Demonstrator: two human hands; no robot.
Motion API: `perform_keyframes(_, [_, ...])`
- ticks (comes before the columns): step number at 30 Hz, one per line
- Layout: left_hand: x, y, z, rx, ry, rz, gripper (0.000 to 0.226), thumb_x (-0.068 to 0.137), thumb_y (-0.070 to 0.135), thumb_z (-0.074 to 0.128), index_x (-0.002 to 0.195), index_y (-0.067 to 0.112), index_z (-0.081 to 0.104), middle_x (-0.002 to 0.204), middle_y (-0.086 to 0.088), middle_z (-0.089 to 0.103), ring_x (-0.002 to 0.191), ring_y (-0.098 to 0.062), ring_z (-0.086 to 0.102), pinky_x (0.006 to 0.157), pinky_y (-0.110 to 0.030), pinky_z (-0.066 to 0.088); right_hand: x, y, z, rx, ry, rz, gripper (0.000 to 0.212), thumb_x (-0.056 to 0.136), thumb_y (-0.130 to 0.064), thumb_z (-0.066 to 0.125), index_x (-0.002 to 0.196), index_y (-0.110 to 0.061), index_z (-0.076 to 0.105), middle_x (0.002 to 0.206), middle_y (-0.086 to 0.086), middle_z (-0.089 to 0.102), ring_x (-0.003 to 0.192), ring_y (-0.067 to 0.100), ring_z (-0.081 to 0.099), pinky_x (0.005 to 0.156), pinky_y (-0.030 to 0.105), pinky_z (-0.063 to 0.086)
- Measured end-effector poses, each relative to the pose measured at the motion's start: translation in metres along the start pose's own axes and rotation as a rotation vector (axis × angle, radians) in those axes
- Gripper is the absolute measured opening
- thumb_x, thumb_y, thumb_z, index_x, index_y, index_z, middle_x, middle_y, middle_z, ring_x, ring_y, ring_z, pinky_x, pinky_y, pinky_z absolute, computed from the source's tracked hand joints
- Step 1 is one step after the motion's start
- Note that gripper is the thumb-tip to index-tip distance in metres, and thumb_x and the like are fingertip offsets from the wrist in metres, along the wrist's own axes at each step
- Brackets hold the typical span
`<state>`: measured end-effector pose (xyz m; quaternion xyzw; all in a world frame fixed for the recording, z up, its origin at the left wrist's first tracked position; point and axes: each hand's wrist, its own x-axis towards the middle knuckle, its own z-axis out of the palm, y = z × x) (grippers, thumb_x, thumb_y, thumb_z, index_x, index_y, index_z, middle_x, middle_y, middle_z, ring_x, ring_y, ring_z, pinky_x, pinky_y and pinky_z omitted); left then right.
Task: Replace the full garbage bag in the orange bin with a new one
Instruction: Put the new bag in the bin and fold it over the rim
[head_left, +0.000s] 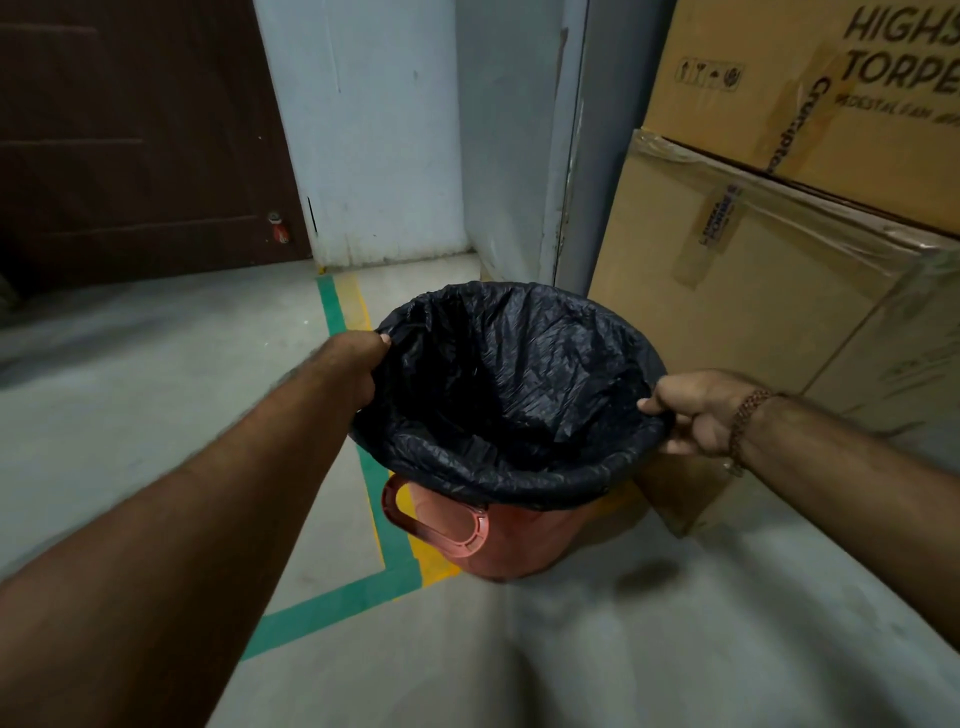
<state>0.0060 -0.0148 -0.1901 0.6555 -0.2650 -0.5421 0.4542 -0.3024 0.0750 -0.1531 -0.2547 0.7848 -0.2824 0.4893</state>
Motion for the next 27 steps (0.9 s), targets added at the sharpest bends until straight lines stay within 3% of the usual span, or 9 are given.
perform_keyframes(2, [0.005,-0.001,0.000,-0.018,0.035,0.017,0.038,0.106,0.013,0.053,0.139,-0.005,0.053,0.134,-0.018,0.063,0.119,-0.034,0.063,0.091,-0.039,0.050,0.006,-0.003,-0.003,0.020,-0.009,0.033,0.021,0.102,0.006,0.051,0.088,-0.010,0.055,0.095,0.005,0.058,0.094,0.023,0.058,0.100,0.044,0.052])
perform_keyframes(6, [0.014,-0.004,0.005,-0.036,0.118,0.053,0.035,0.100,0.010,0.061,0.132,-0.004,0.059,0.122,-0.017,0.068,0.094,-0.031,0.066,0.078,-0.033,0.052,0.013,-0.004,-0.008,0.016,-0.038,0.064,0.019,0.099,0.007,0.054,0.091,-0.009,0.057,0.103,0.006,0.059,0.089,0.023,0.060,0.079,0.040,0.055])
perform_keyframes(8, [0.019,-0.005,0.010,-0.042,0.137,0.067,0.034,0.098,0.011,0.063,0.129,-0.004,0.060,0.116,-0.016,0.069,0.087,-0.029,0.066,0.076,-0.031,0.052,0.018,-0.003,-0.010,0.019,-0.042,0.060,0.018,0.099,0.008,0.054,0.091,-0.009,0.057,0.101,0.007,0.059,0.088,0.023,0.060,0.077,0.040,0.054])
perform_keyframes(13, [0.030,-0.009,0.023,-0.053,0.156,0.112,0.036,0.097,0.013,0.066,0.128,-0.005,0.060,0.116,-0.016,0.068,0.102,-0.032,0.068,0.090,-0.036,0.057,0.032,-0.002,-0.010,-0.028,0.021,-0.012,0.015,0.097,0.002,0.049,0.090,-0.010,0.055,0.092,0.007,0.059,0.080,0.021,0.057,0.062,0.034,0.048])
perform_keyframes(17, [0.046,-0.007,0.031,0.069,0.149,0.129,0.044,0.099,0.022,0.066,0.133,-0.005,0.058,0.127,-0.018,0.065,0.113,-0.034,0.065,0.104,-0.042,0.053,0.039,0.000,-0.003,-0.119,0.062,-0.060,0.016,0.100,-0.005,0.045,0.089,-0.012,0.054,0.084,0.009,0.060,0.074,0.024,0.058,0.058,0.038,0.053])
perform_keyframes(23, [0.054,-0.004,0.038,0.186,0.153,0.136,0.054,0.097,0.029,0.066,0.135,-0.007,0.055,0.130,-0.014,0.063,0.119,-0.032,0.062,0.105,-0.044,0.051,0.026,-0.023,-0.003,-0.326,-0.026,0.002,0.029,0.110,-0.010,0.039,0.084,-0.009,0.052,0.088,0.011,0.059,0.074,0.023,0.057,0.044,0.034,0.054])
perform_keyframes(24, [0.047,0.000,0.038,0.215,0.145,0.126,0.050,0.099,0.024,0.064,0.136,-0.008,0.054,0.127,-0.011,0.061,0.119,-0.030,0.061,0.101,-0.038,0.049,0.024,-0.029,-0.004,-0.383,-0.017,0.020,0.026,0.109,-0.011,0.040,0.088,-0.007,0.054,0.096,0.013,0.061,0.079,0.026,0.059,0.047,0.034,0.056])
perform_keyframes(26, [0.025,0.015,0.038,0.316,0.128,0.049,0.048,0.101,0.022,0.060,0.138,-0.007,0.053,0.125,-0.012,0.059,0.125,-0.031,0.059,0.099,-0.033,0.049,0.009,-0.042,-0.006,-0.484,-0.059,0.059,0.022,0.109,-0.016,0.047,0.121,-0.001,0.058,0.135,0.020,0.057,0.114,0.037,0.061,0.081,0.044,0.059])
perform_keyframes(27, [0.013,0.024,0.038,0.390,0.134,0.027,0.055,0.098,0.031,0.063,0.139,-0.005,0.053,0.133,-0.014,0.060,0.128,-0.033,0.057,0.098,-0.034,0.050,0.003,-0.050,-0.010,-0.487,-0.039,0.044,0.040,0.108,-0.022,0.052,0.142,-0.001,0.050,0.152,0.019,0.047,0.132,0.039,0.052,0.099,0.048,0.051])
